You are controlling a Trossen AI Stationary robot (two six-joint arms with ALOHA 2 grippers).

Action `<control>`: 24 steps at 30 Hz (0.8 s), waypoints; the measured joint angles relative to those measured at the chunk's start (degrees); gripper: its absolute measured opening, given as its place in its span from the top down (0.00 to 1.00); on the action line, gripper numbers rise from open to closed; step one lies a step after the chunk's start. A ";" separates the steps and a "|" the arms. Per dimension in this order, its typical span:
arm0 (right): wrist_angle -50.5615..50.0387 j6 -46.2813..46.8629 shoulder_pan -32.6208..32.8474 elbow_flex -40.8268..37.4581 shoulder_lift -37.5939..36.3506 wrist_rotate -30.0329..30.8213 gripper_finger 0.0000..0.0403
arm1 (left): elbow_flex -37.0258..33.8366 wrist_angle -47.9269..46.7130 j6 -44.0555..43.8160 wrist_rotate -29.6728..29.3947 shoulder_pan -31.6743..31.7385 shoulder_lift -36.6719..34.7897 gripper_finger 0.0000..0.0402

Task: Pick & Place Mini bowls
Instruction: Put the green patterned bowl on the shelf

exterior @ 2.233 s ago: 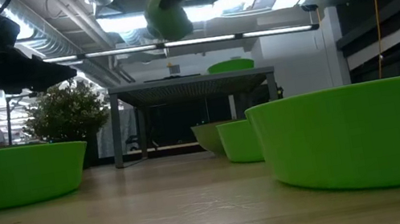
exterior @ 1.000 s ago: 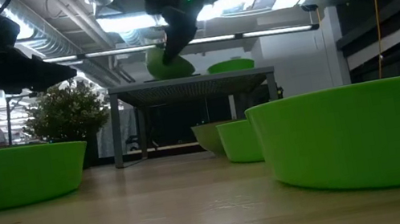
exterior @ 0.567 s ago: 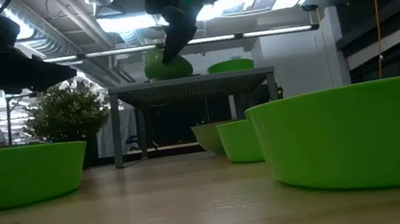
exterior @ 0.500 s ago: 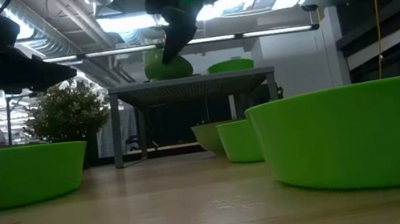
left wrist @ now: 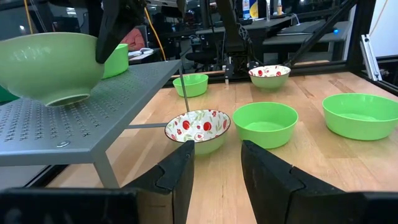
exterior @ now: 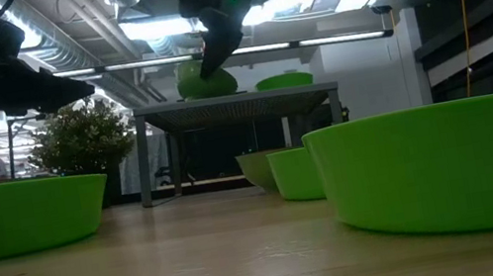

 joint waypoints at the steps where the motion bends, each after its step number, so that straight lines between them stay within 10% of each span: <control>1: 0.00 0.00 0.00 0.00 0.00 0.00 0.88 | 0.00 0.02 0.00 -0.02 0.00 0.02 0.68; 24: 0.18 0.42 0.04 -0.04 0.00 -1.56 0.75 | 0.01 0.02 0.00 -0.01 0.02 0.02 0.68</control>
